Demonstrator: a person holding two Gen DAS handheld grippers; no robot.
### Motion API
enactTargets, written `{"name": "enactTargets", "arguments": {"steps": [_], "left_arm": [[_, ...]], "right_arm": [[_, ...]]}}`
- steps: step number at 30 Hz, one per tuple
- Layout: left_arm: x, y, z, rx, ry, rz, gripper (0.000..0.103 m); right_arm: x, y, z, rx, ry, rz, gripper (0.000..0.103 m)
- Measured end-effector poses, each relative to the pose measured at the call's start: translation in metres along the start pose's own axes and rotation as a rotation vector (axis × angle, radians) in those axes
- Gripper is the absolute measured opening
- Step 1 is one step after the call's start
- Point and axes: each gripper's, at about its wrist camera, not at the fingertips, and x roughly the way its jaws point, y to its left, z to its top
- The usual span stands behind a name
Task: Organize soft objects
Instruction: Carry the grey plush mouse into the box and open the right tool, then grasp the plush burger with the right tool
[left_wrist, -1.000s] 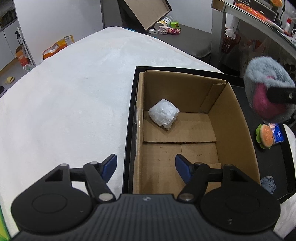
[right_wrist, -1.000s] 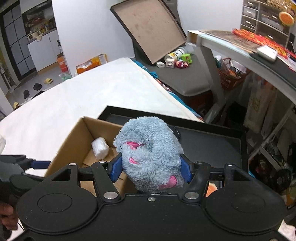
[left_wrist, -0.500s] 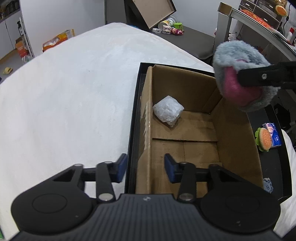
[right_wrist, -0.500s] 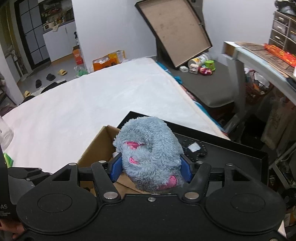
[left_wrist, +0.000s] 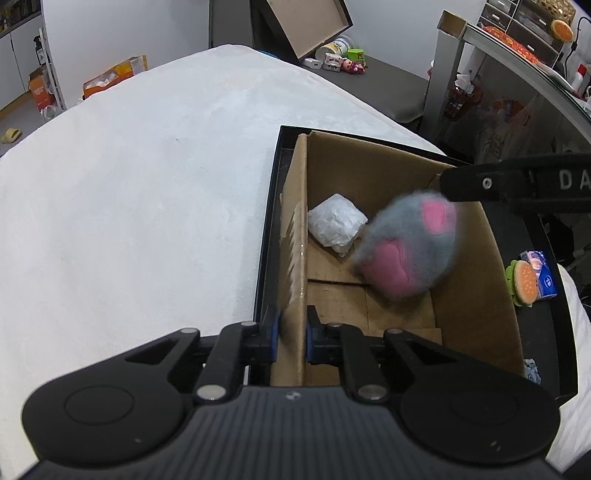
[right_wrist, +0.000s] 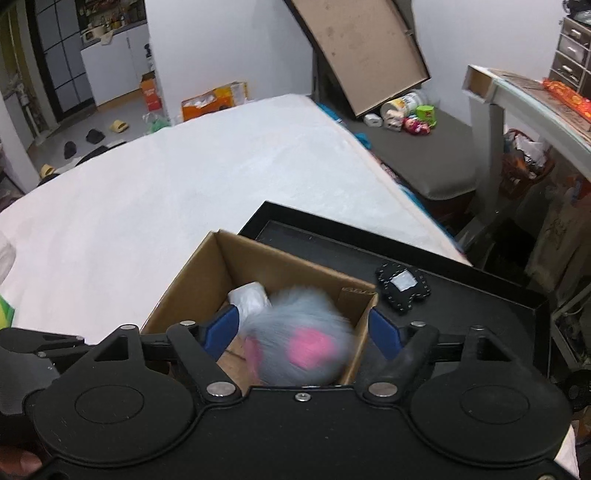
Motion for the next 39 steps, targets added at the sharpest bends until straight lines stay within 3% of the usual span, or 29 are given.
{"name": "enactTargets", "arguments": {"steps": [19, 22, 26, 29, 39], "left_arm": [[-0.004, -0.016, 0.000, 0.055, 0.017, 0.046, 0.017], [-0.003, -0.018, 0.002, 0.063, 0.025, 0.053, 0.025], [-0.003, -0.022, 0.004, 0.067, 0.027, 0.051, 0.048], [-0.005, -0.027, 0.004, 0.086, 0.019, 0.064, 0.058], [-0.001, -0.041, 0.007, 0.111, 0.025, 0.103, 0.068]], "right_arm": [[-0.022, -0.048, -0.033, 0.130, 0.008, -0.041, 0.077], [-0.022, -0.056, -0.041, 0.151, 0.014, -0.052, 0.077], [-0.022, -0.069, -0.050, 0.167, 0.018, -0.074, 0.077], [-0.023, -0.080, -0.058, 0.189, 0.015, -0.088, 0.077], [-0.016, -0.122, -0.082, 0.256, 0.029, -0.120, 0.075]]}}
